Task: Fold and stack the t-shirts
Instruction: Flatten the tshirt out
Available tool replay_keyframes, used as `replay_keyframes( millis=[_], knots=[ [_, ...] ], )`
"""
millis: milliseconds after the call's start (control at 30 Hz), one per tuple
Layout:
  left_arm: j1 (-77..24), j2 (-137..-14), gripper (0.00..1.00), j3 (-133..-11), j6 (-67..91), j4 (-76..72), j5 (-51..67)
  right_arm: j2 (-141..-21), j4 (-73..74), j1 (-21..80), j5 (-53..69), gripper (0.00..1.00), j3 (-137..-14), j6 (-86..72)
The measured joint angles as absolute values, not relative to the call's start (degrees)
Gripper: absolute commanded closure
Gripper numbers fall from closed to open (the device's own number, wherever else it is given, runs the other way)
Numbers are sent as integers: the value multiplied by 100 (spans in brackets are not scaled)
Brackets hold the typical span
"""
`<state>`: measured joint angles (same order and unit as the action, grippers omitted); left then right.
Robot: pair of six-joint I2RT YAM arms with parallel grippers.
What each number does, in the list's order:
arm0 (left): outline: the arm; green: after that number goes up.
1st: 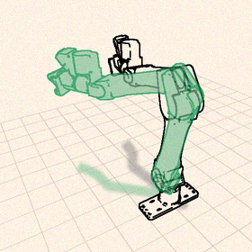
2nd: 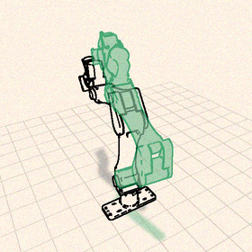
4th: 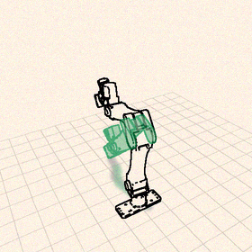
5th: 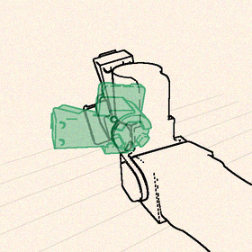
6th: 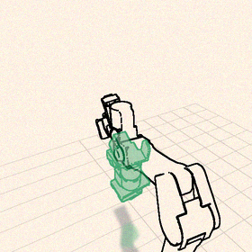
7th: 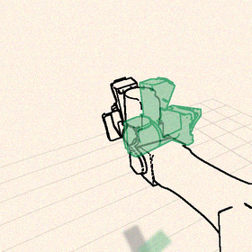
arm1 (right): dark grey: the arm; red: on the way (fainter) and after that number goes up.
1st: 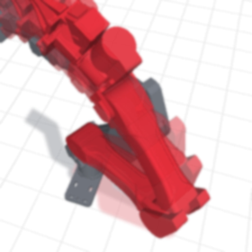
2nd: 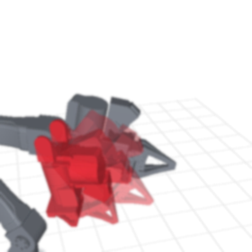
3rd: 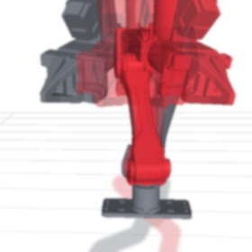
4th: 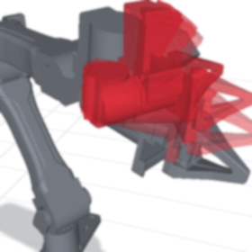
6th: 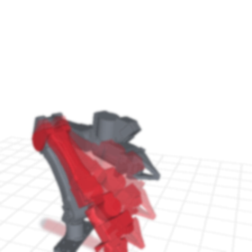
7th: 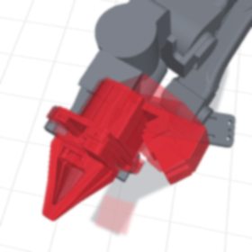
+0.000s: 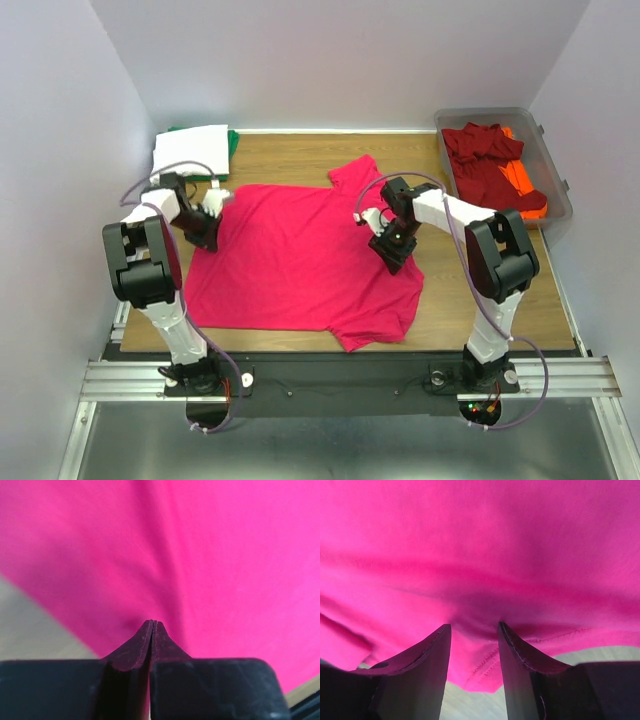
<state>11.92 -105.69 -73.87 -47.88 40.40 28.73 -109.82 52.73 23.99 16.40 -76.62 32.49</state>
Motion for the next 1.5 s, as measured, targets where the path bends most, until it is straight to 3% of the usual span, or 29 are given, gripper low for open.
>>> replay_keyframes(
  millis=[333, 433, 467, 567, 667, 900, 1133, 1500],
  knots=[
    [1173, -9426, 98, -5529, -5103, 3699, 2198, -10427, 5192, 2314, 1474, 51, -6886, 3754],
    [1166, -9312, 91, -5446, -5315, 3994, 2086, -10335, 5402, 2314, 1520, 50, -6853, 3986],
    [1173, -9312, 82, -5461, -5371, 4174, 2082, -10304, 5459, 2311, 1544, 48, -6858, 4036],
    [1192, -9439, 67, -5968, -5430, 4971, 2250, -10165, 5776, 2261, 1743, 47, -7037, 4104],
    [1216, -9815, 61, -7365, -5225, 5319, 2661, -10167, 5964, 2154, 2038, 47, -7620, 4027],
    [1240, -10871, 59, -9636, -4032, 4582, 3236, -10536, 5951, 1737, 2550, 47, -8842, 3632],
    [1245, -12130, 56, -9990, -3212, 4174, 3323, -11004, 5955, 1424, 2687, 47, -9043, 3284],
    [1245, -12376, 56, -9784, -2727, 3979, 3883, -11015, 5955, 1387, 2672, 47, -9041, 3183]
  ],
)
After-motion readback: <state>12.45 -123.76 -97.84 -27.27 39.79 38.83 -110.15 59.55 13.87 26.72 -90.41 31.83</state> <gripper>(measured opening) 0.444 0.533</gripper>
